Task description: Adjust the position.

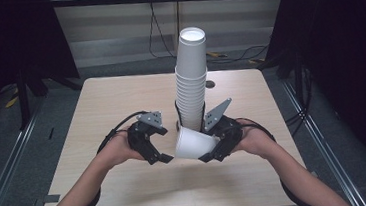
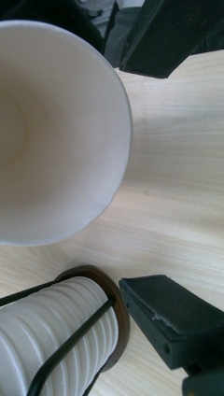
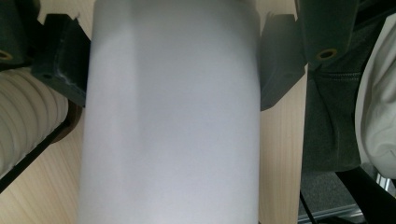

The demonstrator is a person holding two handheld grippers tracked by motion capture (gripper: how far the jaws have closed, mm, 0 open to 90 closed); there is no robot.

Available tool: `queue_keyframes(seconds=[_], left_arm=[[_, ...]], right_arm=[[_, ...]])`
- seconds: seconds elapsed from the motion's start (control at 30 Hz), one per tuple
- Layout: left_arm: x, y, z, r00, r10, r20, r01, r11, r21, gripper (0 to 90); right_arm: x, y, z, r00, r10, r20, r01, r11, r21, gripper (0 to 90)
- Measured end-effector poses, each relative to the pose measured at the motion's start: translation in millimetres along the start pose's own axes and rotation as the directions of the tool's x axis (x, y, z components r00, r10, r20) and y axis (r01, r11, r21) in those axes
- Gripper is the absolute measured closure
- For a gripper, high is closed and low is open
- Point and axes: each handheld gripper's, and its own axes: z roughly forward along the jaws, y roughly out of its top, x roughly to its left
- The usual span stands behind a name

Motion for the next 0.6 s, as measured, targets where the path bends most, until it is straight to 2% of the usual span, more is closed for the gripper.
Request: queue_keyframes(seconds=[0.27,0.43,0.6], left_arm=[[1.3,-3.5,2.6,0.9998,-0.012,0.015,0.013,0.9987,-0.048,0.0],[1.0,-2.4,3.4,0.9998,-0.013,0.015,0.014,0.9988,-0.047,0.0],[1.0,-1.5,3.1,0.9996,-0.017,0.022,0.019,0.9975,-0.068,0.0]], right_arm=[[-0.8,1.8,0.7,0.9999,0.009,-0.014,-0.01,1.0,-0.029,23.5],[-0.8,2.8,2.2,0.9998,0.011,-0.015,-0.011,1.0,-0.028,23.4],[-1.3,3.1,2.2,0.9998,0.016,-0.013,-0.017,0.999,-0.032,23.4]])
